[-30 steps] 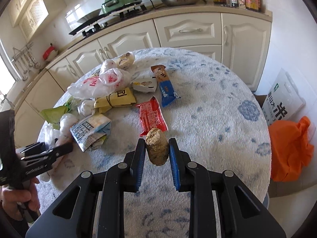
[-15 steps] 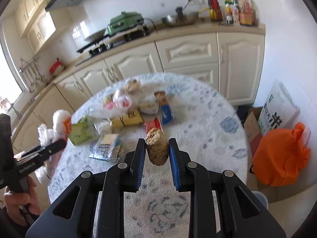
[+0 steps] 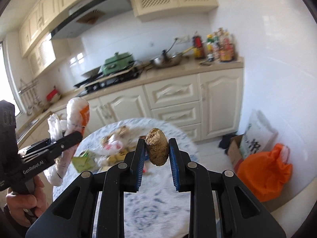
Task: Collect trash
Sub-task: 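Carry both items to the blue wastebasket and open both tools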
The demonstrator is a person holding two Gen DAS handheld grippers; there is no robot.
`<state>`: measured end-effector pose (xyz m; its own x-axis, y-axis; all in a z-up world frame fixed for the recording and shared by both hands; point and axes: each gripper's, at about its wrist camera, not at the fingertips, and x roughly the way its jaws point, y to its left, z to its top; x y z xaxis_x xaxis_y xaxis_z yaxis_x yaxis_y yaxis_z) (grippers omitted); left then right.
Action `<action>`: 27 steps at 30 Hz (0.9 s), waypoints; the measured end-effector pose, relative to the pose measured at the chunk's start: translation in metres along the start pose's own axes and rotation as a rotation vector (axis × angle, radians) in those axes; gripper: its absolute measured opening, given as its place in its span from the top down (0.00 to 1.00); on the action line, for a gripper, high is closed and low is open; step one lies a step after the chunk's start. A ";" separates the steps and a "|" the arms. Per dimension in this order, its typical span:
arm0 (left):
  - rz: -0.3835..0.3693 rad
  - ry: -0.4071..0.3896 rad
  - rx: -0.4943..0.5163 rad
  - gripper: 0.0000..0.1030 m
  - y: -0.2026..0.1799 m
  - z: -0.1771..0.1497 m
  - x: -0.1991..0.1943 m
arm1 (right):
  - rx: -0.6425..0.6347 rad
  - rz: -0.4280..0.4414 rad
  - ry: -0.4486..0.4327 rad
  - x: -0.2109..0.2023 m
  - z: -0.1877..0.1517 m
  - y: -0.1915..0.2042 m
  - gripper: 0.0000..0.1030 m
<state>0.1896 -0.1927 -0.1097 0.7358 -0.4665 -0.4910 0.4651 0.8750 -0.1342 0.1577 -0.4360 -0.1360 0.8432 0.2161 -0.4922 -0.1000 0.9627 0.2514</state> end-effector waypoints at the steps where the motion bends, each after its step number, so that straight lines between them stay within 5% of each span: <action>1: -0.026 0.006 0.021 0.75 -0.014 0.001 0.006 | 0.014 -0.021 -0.009 -0.006 0.000 -0.010 0.77; 8: -0.200 0.099 0.107 0.75 -0.084 0.000 0.059 | 0.155 -0.204 -0.030 -0.047 -0.020 -0.096 0.77; 15: -0.359 0.244 0.167 0.75 -0.160 -0.025 0.119 | 0.302 -0.363 0.050 -0.060 -0.070 -0.181 0.77; 27: -0.433 0.577 0.214 0.75 -0.236 -0.094 0.236 | 0.540 -0.405 0.277 -0.015 -0.182 -0.282 0.77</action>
<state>0.2071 -0.4967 -0.2746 0.1182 -0.5697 -0.8133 0.7828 0.5573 -0.2766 0.0770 -0.6813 -0.3515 0.5871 -0.0374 -0.8086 0.5262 0.7767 0.3461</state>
